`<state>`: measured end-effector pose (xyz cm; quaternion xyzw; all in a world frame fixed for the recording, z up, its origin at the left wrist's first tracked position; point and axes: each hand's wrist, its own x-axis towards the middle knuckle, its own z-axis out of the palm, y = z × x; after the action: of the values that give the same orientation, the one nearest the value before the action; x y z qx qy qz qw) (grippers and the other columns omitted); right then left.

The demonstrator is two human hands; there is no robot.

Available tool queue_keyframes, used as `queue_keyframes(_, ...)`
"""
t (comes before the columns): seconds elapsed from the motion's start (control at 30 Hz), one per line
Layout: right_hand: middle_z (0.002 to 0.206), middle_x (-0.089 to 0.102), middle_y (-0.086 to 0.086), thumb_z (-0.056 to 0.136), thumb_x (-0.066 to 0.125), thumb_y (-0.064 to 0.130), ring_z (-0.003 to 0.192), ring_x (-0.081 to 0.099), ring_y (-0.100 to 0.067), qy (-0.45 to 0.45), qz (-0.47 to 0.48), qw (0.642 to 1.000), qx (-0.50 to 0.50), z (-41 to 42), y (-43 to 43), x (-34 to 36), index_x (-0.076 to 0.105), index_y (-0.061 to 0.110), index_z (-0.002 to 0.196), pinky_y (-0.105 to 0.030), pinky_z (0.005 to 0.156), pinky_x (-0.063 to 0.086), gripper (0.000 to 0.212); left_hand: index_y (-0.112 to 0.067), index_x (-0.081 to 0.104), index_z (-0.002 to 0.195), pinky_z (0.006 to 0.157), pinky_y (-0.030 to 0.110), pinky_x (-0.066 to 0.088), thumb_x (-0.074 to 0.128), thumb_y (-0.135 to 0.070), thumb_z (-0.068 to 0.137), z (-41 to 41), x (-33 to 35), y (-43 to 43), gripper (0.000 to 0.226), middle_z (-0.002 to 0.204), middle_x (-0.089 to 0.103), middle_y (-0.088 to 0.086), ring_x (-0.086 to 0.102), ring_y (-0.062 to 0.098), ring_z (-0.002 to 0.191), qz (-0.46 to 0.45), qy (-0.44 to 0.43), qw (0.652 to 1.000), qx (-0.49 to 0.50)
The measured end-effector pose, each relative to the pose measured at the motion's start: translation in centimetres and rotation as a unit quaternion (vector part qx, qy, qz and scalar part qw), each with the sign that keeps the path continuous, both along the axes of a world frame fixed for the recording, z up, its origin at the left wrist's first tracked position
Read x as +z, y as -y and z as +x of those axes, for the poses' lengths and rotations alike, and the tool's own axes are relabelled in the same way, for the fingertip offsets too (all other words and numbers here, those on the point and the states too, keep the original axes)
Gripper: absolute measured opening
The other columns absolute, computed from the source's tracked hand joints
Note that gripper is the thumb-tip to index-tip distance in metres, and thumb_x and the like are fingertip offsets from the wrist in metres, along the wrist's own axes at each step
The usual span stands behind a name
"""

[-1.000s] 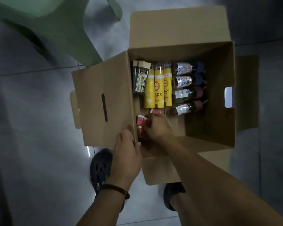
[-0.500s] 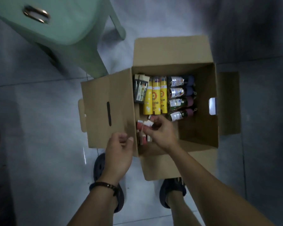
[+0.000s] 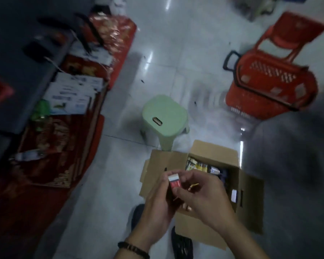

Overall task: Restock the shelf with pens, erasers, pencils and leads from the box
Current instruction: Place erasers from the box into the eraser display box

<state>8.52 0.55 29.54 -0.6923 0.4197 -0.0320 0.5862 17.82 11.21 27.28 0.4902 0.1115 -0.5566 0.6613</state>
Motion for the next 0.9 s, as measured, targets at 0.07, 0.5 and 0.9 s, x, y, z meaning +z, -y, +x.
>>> queue_keyframes(0.07,0.087,0.077,0.019,0.081,0.088,0.023,0.081,0.07,-0.003,0.001,-0.064,0.996,0.06,1.1,-1.5,7.3,0.083,0.037,0.087,-0.029,0.078,0.057,0.016,-0.003,0.065,0.127,0.091,0.04,0.061,0.04,-0.032,0.109,0.2,6.4,-2.5,0.043,0.127,0.07,0.029,0.07,0.039,0.118,-0.019,0.019,0.999,0.044)
queue_keyframes(0.5,0.079,0.075,-0.019,0.092,0.082,0.012,0.068,0.073,-0.024,0.086,0.115,0.963,0.228,9.8,-24.0,32.1,0.077,0.004,0.095,-0.029,0.055,0.051,0.01,-0.011,0.067,0.111,0.05,0.026,0.034,0.043,-0.037,0.113,1.6,31.1,-29.9,0.035,0.077,0.06,0.008,0.049,0.021,0.054,0.103,0.132,0.952,0.256)
queue_keyframes(0.9,0.089,0.082,-0.012,0.091,0.078,0.003,0.084,0.076,-0.031,0.203,0.141,0.889,0.385,20.1,-55.3,43.0,0.085,0.012,0.094,-0.034,0.074,0.061,0.012,-0.024,0.072,0.083,0.057,0.032,0.035,0.051,-0.066,0.096,8.0,45.3,-62.3,0.048,0.074,0.058,0.007,0.045,0.019,0.055,0.061,0.286,0.908,0.299)
